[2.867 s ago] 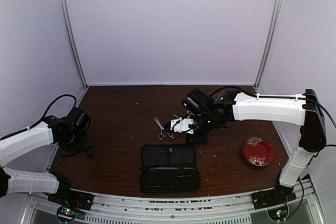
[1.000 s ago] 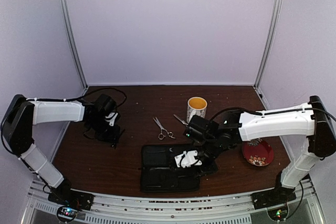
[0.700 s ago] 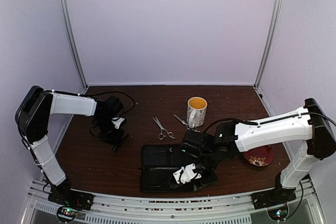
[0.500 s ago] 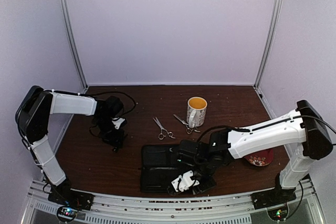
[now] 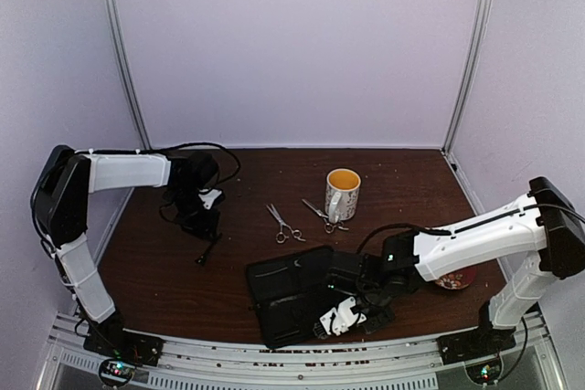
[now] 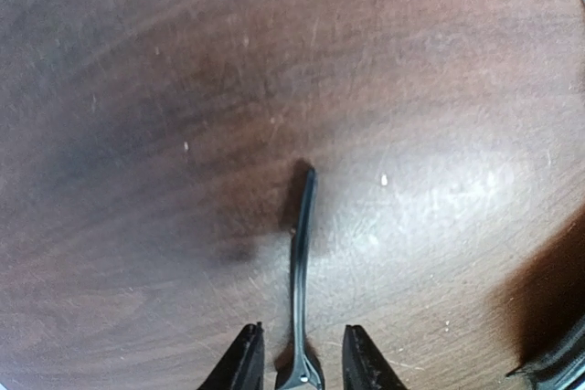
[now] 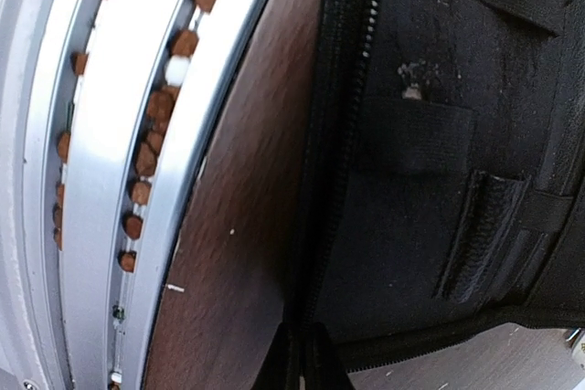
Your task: Sort the hair-cutting tools
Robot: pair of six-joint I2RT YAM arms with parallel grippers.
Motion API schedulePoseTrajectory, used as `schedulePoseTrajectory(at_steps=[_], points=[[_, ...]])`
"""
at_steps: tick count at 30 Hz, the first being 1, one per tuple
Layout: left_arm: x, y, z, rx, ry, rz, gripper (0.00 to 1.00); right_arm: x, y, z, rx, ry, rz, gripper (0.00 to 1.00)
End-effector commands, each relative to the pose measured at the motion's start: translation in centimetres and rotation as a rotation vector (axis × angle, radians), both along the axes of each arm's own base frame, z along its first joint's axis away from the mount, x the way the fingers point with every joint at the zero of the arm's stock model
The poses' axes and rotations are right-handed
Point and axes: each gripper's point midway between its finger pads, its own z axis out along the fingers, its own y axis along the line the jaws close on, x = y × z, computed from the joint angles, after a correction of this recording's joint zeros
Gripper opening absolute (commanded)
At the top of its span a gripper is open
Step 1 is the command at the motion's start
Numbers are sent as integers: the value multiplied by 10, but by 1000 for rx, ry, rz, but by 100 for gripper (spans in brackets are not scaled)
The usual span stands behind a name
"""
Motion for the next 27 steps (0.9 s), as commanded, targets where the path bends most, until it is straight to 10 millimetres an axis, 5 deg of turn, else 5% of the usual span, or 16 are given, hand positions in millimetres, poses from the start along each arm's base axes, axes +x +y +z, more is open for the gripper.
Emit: schedulePoseTrajectory(at_steps=[1,3,6,12,17,27], points=[[0,-2,-2,5,8,-33,29,5,-36,-8,-89,-46,-17,0],[-2,-2,-3,1,13,-32,29,3,-42,-8,-90,-41,-28,0],[-2,2,2,14,-10,-26,31,-1,-36,2,-46,-23,-29,17],[4,12,13,53,-72,-25,38,15,4,60,159,-44,-82,39],[5,14,14,63,-81,-19,38,58,47,88,317,-41,-348,35],[4,28,14,54,-74,55,38,86,97,72,373,22,-494,23]])
